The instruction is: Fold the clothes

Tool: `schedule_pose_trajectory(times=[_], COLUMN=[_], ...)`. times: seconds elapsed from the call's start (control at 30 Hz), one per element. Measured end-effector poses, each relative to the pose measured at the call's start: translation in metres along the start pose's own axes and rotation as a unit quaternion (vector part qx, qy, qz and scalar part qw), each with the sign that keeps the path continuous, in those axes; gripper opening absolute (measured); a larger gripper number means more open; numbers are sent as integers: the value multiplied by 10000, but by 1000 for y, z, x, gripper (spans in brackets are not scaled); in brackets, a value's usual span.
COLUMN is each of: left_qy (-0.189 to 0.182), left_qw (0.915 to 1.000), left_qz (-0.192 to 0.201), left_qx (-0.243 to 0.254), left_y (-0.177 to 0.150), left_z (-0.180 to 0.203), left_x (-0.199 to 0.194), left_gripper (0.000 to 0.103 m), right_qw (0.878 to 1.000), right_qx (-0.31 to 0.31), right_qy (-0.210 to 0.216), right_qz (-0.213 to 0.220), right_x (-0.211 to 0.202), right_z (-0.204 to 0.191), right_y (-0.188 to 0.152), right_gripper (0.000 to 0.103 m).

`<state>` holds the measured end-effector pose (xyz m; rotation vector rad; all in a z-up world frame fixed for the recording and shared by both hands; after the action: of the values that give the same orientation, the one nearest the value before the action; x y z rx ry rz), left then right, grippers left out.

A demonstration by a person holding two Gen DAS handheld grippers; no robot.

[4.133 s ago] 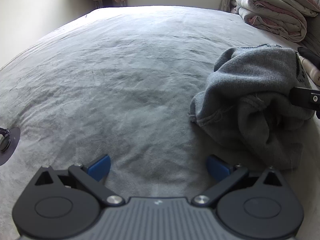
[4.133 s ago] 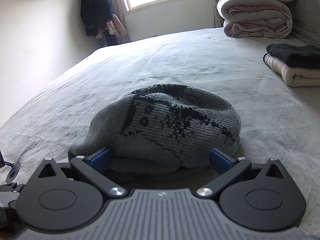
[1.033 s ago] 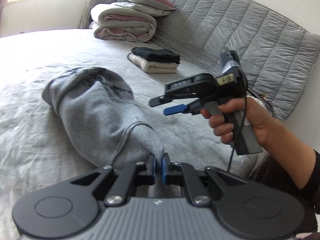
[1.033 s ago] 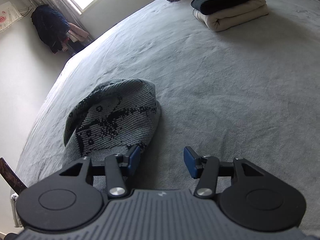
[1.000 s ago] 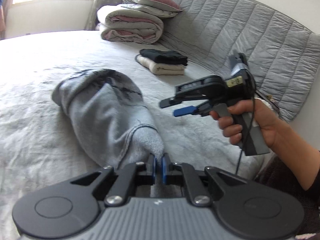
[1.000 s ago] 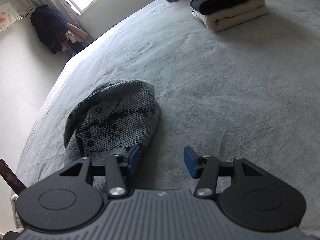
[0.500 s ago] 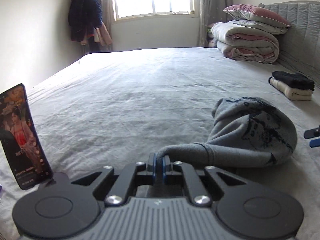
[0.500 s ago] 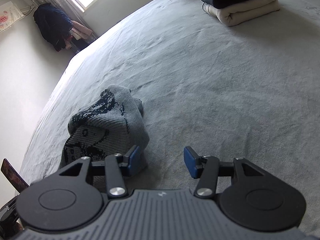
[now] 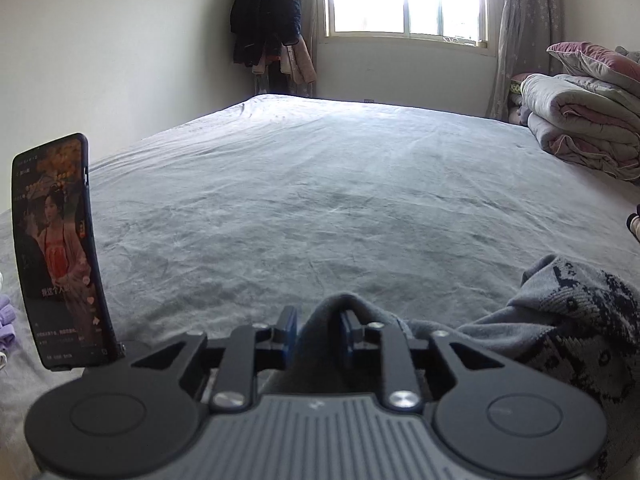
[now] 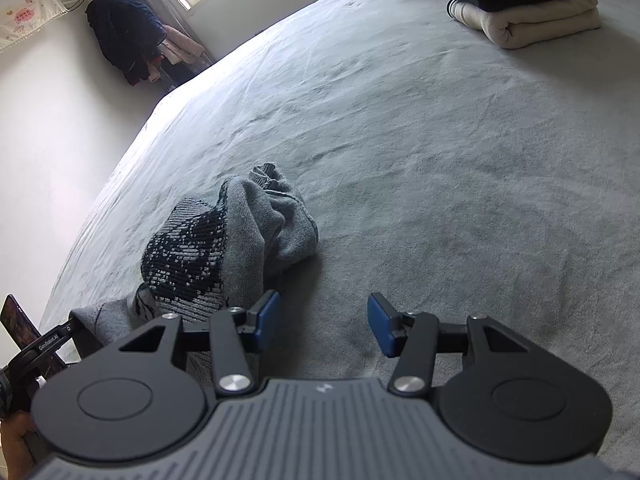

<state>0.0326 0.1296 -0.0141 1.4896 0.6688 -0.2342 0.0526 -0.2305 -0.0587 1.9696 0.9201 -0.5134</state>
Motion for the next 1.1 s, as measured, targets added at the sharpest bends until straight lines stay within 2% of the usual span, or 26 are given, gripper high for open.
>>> schedule_pose_trajectory(times=[0.03, 0.1, 0.27, 0.43, 0.47, 0.5, 0.53, 0.6, 0.63, 0.73, 0.8, 0.9, 1.0, 1.1], left_qy=[-1, -47, -487, -1142, -1221, -1300, -1380, -1541, -1628, -2089, -2510, -2998, -3138, -3053], left_qw=[10000, 9999, 9986, 9910, 9896, 9882, 9869, 9840, 9823, 9707, 9578, 9407, 9366, 9416], left_qz=[50, 137, 1, -347, -403, -456, -487, -549, -581, -712, -857, -995, -1004, -969], left_qx=[3, -2, -219, -614, -644, -671, -683, -706, -724, -953, -1108, -1240, -1193, -1043], left_y=[0, 1, -1, -5, -7, -8, -9, -10, -11, -10, -10, -11, -12, -13], left_z=[3, 7, 20, 38, 42, 47, 50, 57, 61, 68, 74, 85, 92, 98], left_x=[-2, -5, -6, -1, 0, 1, 2, 2, 2, 0, -1, -4, -6, -6], left_gripper=[66, 71, 74, 76, 76, 77, 77, 77, 77, 80, 82, 82, 83, 80], right_qw=[10000, 9999, 9991, 9973, 9967, 9956, 9944, 9918, 9909, 9852, 9804, 9762, 9727, 9701], right_qx=[8, 56, 123, 147, 175, 229, 272, 292, 218, -45, -273, -692, -1054, -1304], right_qy=[13, 58, 356, 673, 756, 884, 1010, 1232, 1312, 1705, 1948, 2047, 2015, 1937], right_qz=[20, 63, 197, 259, 226, 198, 180, 198, 223, 178, 94, -167, -466, -663], right_x=[1, 2, 7, 14, 15, 16, 16, 15, 13, 9, 7, 13, 24, 33], right_z=[-1, -2, -11, -17, -18, -19, -21, -26, -30, -46, -60, -82, -97, -105], right_y=[0, 1, 8, 9, 8, 8, 7, 6, 6, 0, -7, -26, -48, -65], right_gripper=[53, 53, 53, 53, 48, 34, 24, 18, 11, 9, 9, 9, 8, 9])
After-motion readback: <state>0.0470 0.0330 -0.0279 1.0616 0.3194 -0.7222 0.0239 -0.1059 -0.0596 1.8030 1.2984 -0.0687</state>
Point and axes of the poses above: each gripper's, at about its wrist camera, not at the fingertips, and x roughly the way its jaws point, z to its right, y to its top, the point moved 5 cm from there along x, roughly the way its jaws point, and after that the axes turned 1 degree about y, right-handed, at the moved point
